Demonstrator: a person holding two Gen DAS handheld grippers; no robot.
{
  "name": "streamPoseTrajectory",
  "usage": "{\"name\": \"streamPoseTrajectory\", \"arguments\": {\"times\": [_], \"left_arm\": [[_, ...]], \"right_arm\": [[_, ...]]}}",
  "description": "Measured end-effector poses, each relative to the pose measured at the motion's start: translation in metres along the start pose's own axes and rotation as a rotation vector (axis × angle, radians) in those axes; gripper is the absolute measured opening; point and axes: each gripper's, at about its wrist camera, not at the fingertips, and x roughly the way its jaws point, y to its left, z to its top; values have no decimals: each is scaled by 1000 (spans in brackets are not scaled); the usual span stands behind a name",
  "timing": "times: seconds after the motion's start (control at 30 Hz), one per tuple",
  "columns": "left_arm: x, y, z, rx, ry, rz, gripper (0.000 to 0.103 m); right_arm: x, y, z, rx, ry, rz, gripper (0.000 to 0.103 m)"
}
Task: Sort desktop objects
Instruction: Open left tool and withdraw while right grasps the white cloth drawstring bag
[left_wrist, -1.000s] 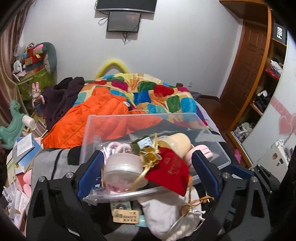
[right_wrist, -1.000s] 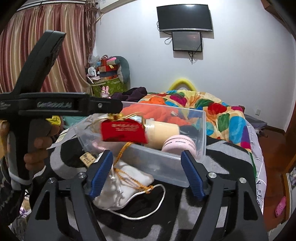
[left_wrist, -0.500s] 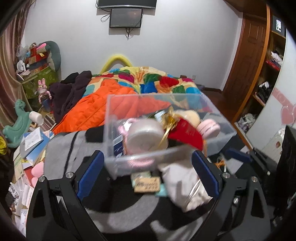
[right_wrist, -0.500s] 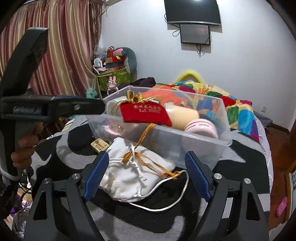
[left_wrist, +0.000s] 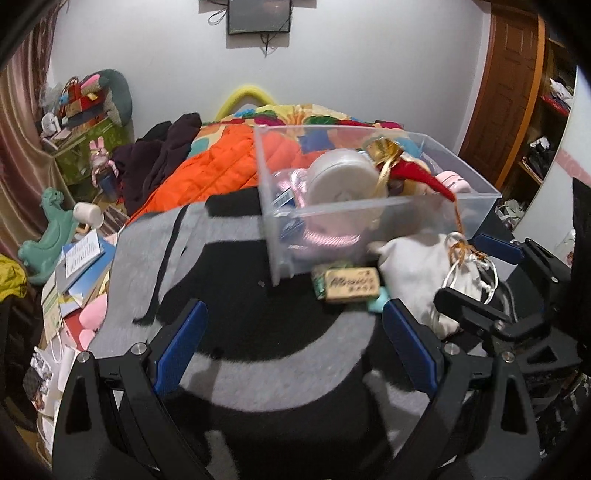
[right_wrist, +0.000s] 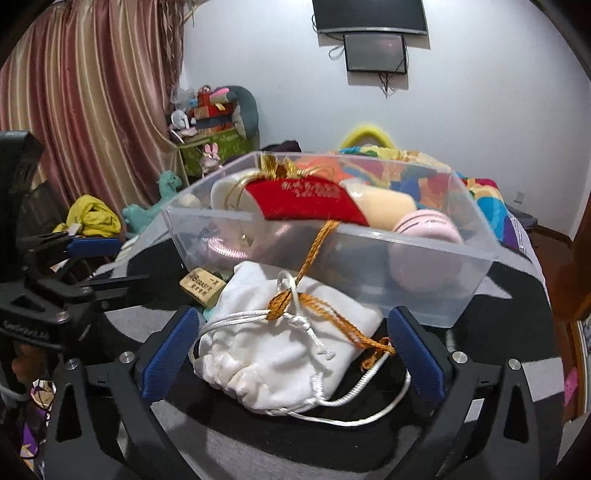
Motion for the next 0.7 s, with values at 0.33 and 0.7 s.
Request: {"name": "streamPoseTrajectory", "arguments": {"times": [0.33,0.7], "left_arm": [[6,10,-9,-46,24,-46,96],[9,-4,-6,-29,27,-56,96]], "right_arm": [[31,-6,4,36,141,6,103],[19,-12,-2,24,115,63,77]]}}
